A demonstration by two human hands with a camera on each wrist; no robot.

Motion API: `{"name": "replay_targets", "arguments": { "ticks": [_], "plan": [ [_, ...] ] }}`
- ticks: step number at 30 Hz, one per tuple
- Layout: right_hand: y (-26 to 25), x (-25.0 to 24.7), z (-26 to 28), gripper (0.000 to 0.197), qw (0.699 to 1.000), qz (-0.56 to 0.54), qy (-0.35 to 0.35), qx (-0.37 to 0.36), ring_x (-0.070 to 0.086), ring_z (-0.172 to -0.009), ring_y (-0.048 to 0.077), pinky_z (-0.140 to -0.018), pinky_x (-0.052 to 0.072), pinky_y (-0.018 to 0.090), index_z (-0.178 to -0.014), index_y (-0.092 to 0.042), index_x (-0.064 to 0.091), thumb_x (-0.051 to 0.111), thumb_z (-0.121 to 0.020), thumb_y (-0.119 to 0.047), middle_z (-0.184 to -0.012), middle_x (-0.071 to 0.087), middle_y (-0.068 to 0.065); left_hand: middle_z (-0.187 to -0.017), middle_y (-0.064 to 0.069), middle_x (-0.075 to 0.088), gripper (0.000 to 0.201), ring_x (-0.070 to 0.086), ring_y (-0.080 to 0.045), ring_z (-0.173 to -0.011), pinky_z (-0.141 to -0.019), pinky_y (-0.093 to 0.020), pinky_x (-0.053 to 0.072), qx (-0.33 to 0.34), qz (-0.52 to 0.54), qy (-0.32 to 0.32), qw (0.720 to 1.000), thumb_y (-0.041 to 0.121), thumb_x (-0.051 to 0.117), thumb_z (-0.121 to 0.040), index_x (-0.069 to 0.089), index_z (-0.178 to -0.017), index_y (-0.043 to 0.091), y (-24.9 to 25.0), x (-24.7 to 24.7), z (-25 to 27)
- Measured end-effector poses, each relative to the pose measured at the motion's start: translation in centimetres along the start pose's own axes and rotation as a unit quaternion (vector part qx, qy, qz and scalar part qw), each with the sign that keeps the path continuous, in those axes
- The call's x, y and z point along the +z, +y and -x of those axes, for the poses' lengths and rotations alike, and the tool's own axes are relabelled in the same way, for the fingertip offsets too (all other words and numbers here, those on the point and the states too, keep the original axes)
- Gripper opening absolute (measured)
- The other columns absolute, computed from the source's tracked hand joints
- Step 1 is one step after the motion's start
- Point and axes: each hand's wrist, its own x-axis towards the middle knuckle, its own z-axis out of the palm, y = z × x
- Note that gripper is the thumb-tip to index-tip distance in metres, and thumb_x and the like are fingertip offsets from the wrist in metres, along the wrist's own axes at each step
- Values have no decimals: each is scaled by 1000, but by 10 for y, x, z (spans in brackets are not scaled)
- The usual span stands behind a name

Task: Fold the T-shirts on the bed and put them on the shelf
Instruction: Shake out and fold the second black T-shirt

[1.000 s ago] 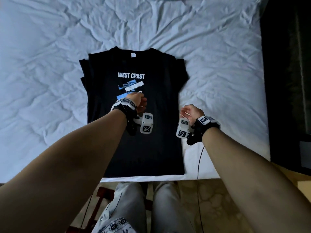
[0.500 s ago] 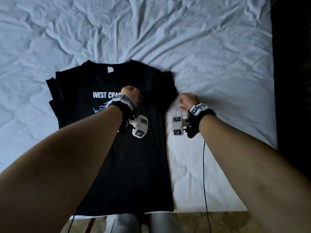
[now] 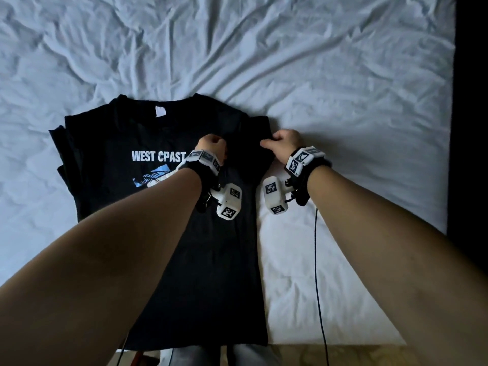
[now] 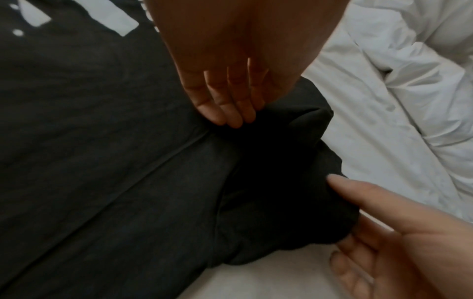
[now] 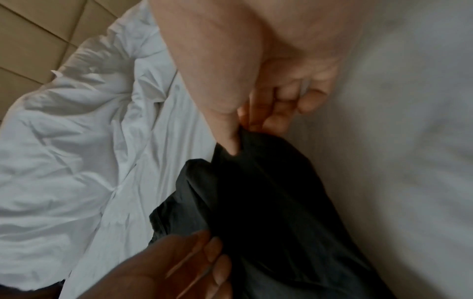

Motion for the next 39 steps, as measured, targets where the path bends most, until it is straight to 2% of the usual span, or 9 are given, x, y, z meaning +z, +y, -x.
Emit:
{"name": "replay_targets", "arguments": {
  "ticks": [5, 9, 13, 19, 25, 30, 35, 37, 39],
  "plan": [
    [-6, 0, 10, 25, 992, -80, 81, -55, 45, -60, 13, -58, 37, 25, -55, -20, 52, 70, -73, -20, -54, 50, -6, -69, -2, 70, 18, 71, -26, -71, -74, -47, 60, 5, 20, 25, 999, 31, 46, -73, 61, -68, 23, -2, 1, -1],
    [-8, 6, 17, 9, 968, -237, -65, 57, 55, -64, 18, -64, 44, 30, -66, -18, 64, 70, -72, -19, -63, 59, 0, -70, -2, 70, 19, 72, -27, -72, -74, -48, 60, 10, 16, 18, 1000, 33, 46, -70, 62, -69, 24, -2, 5, -2],
    [-7, 11, 20, 35, 958, -221, -151, 103, 66, -82, 26, -81, 52, 39, -91, -11, 74, 78, -70, -38, -92, 70, 12, -74, -6, 70, 20, 71, -31, -74, -74, -49, 60, 7, 11, 11, 1000, 35, 46, -67, 63, -69, 25, -3, 8, -7],
    [-17, 3, 38, 37, 978, -196, 67, -37, 55, -101, 16, -95, 42, 22, -122, -1, 60, 48, -101, -29, -105, 59, 2, -66, -1, 61, 22, 58, -17, -52, -47, -24, 47, 15, 65, 9, 998, 16, 45, -92, 57, -74, 23, 5, 8, 12],
    [12, -4, 44, 69, 997, -60, -35, 28, 38, -137, 27, -113, 30, 33, -153, -14, 14, 52, -97, -25, -151, 35, 12, -67, -1, 60, 18, 54, -15, -48, -41, -19, 43, 22, 73, 4, 997, 14, 43, -91, 56, -81, 23, 1, 14, 17],
    [33, -6, 44, 61, 997, -31, 8, 76, 52, -118, 35, -102, 42, 41, -141, -7, 22, 54, -88, -9, -131, 50, 19, -71, -1, 57, 18, 52, -17, -50, -48, -25, 46, 17, 83, -5, 996, 12, 42, -89, 56, -98, 21, -2, 16, 21],
    [38, -2, 49, 60, 986, -144, 55, 62, 56, -105, 23, -92, 44, 28, -129, -6, 32, 65, -79, -5, -118, 55, 9, -76, 2, 56, 27, 52, -17, -51, -51, -27, 50, 13, 88, -7, 996, 14, 45, -89, 53, -112, 25, -8, 18, 23],
    [39, 3, 52, 74, 966, -237, 47, 90, 61, -106, 25, -97, 49, 39, -127, -13, 35, 74, -65, -11, -120, 59, 9, -78, 2, 57, 30, 52, -17, -52, -51, -27, 50, 8, 87, -5, 996, 15, 46, -88, 53, -116, 24, -9, 18, 25],
    [41, 6, 55, 56, 925, -358, 53, 113, 66, -99, 31, -90, 54, 51, -111, -16, 47, 75, -64, -4, -110, 65, 12, -79, 1, 57, 31, 52, -17, -52, -51, -27, 50, 1, 88, -7, 996, 16, 47, -88, 53, -117, 24, -9, 19, 27]
  ]
}}
